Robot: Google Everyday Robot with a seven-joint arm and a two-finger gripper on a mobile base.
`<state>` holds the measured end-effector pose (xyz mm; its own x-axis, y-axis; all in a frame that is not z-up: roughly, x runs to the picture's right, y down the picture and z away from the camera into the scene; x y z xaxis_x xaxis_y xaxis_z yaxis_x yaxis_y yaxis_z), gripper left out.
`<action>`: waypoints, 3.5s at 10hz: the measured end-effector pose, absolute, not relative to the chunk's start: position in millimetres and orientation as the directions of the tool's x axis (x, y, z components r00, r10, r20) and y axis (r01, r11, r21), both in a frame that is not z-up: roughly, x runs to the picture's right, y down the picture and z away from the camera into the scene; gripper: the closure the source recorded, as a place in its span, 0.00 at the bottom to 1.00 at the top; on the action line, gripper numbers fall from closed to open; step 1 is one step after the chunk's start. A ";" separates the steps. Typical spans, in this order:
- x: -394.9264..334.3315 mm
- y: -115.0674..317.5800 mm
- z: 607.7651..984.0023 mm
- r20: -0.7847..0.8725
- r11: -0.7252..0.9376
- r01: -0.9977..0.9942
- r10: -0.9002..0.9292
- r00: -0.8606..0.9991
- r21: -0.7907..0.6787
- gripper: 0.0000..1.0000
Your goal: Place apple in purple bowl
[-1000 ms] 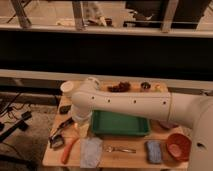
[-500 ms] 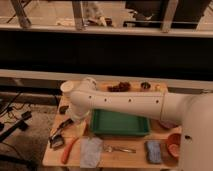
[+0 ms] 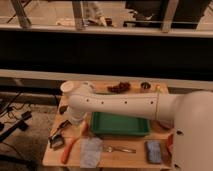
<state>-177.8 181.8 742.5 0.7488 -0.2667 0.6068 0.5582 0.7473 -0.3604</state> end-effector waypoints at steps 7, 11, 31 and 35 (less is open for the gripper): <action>-175.6 191.8 782.4 0.592 0.733 0.566 -0.280 0.756 -0.377 0.20; -175.1 194.7 792.4 0.580 0.723 0.582 -0.308 0.754 -0.372 0.20; -147.5 202.2 810.0 0.568 0.720 0.582 -0.316 0.760 -0.379 0.66; -142.8 170.6 763.6 0.599 0.771 0.554 -0.292 0.745 -0.314 0.66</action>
<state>-142.8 170.6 763.6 0.7453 -0.2918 0.5995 0.5544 0.7707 -0.3141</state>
